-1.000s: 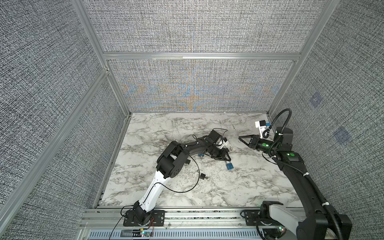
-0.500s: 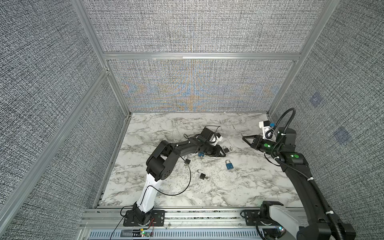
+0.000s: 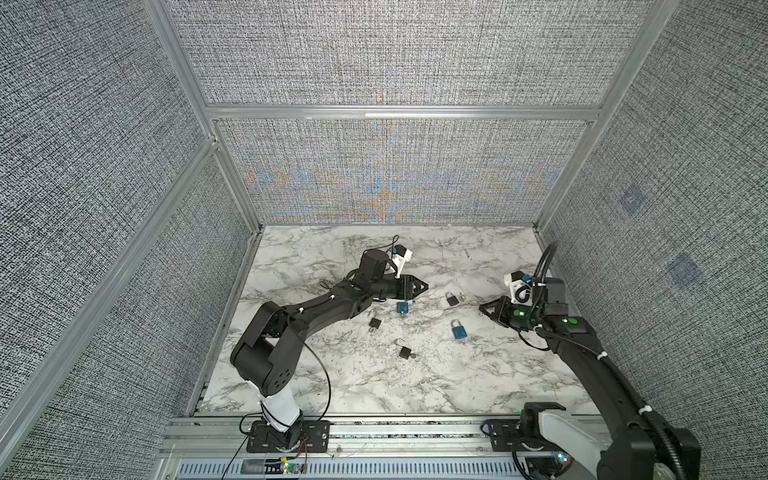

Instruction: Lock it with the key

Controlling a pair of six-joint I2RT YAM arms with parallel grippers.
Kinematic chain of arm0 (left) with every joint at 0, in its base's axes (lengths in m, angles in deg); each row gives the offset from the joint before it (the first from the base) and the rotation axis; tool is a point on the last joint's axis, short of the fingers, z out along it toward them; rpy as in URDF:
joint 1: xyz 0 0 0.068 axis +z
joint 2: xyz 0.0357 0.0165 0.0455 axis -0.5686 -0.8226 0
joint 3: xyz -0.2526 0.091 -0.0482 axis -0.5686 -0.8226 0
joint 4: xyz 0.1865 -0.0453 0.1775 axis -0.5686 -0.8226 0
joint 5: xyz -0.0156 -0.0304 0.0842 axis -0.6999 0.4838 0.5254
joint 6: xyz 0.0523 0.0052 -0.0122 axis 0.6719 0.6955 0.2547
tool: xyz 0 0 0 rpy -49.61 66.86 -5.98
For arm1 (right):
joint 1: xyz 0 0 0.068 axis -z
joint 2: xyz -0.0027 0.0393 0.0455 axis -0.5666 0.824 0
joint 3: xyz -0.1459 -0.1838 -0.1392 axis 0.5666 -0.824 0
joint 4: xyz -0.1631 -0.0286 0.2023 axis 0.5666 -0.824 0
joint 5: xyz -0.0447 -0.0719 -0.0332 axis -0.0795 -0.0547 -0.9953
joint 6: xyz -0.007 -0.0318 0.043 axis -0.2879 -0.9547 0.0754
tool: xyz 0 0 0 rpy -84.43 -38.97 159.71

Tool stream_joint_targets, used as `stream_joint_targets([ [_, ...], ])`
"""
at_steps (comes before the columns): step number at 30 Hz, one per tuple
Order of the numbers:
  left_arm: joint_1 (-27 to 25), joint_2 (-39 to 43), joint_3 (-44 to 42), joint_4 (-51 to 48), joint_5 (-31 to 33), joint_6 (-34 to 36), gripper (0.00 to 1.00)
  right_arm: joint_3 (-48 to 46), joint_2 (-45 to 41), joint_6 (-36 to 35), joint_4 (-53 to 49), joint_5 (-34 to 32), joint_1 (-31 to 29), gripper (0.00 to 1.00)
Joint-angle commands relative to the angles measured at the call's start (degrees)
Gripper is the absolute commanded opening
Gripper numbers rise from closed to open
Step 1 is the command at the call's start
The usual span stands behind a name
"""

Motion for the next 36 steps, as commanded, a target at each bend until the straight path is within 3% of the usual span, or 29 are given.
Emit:
stream_joint_targets([
  [1,1.13,2.91,-2.88,6.49,0.41,-2.49,0.38,-1.36,2.18,-0.49,2.18,-2.64,-1.64,0.0],
  [7,2.59,6.49,-6.66,8.26,1.56,-3.25,0.38,-3.06,8.84,-1.19,5.59,-5.92,-5.52,0.0],
  [20,3.09,5.89,-7.59,8.35,0.15,-3.7,0.38,-2.5,18.38,-2.64,8.11,-8.99,-5.91,0.0],
  [28,3.02,4.92,-7.58,8.74,-0.73,-4.21,0.38,-3.19,21.13,-2.45,9.81,-10.3,-5.89,0.0],
  [36,3.08,3.46,-6.86,8.67,-2.41,-4.48,0.38,-2.42,23.57,-2.82,10.05,-10.57,-5.85,0.07],
])
